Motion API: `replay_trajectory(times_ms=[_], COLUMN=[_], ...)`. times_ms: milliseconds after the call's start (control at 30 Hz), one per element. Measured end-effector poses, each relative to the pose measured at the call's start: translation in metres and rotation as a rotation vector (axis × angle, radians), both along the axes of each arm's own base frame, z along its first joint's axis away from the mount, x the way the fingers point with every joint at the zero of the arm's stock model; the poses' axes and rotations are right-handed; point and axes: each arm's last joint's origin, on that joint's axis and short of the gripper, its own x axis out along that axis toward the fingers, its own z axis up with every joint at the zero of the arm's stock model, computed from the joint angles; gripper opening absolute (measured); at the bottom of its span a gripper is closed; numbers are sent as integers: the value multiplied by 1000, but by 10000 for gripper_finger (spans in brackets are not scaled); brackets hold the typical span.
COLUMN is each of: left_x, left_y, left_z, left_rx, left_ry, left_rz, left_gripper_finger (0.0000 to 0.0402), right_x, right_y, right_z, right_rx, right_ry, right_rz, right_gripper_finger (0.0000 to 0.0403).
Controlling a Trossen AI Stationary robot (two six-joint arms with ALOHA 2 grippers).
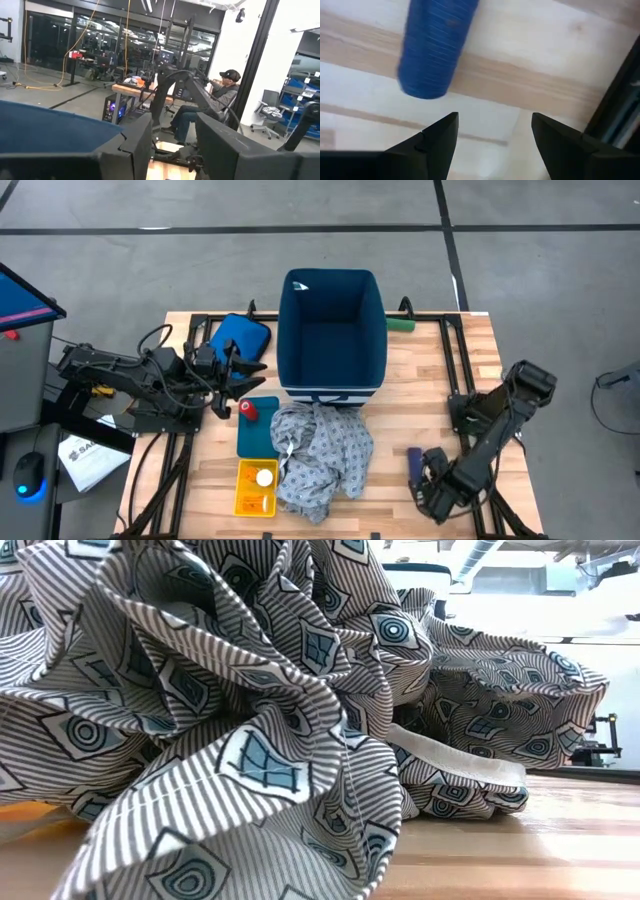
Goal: Pick & place medical supplies in basket/bin
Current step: Put the blue bandage into the blue bin
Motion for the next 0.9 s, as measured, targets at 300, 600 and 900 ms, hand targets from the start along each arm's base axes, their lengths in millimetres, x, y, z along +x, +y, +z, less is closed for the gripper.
replay_trajectory(times_ms=[300,600,900], left_x=[15,24,23], left_y=[-4,-7,-7], left_z=[-9,-9,-5], left_rx=[-51,-75,-81], left_ry=[47,5,-29], left_rz=[-21,-53,-58], left_gripper_finger=[141,140,140], right_x=[13,13,10], right_y=[31,18,34], right_z=[1,3,1], right_rx=[-161,-290,-215], right_ry=[-118,-58,-177], right_rz=[76,53,85], right_gripper_finger=[249,249,249])
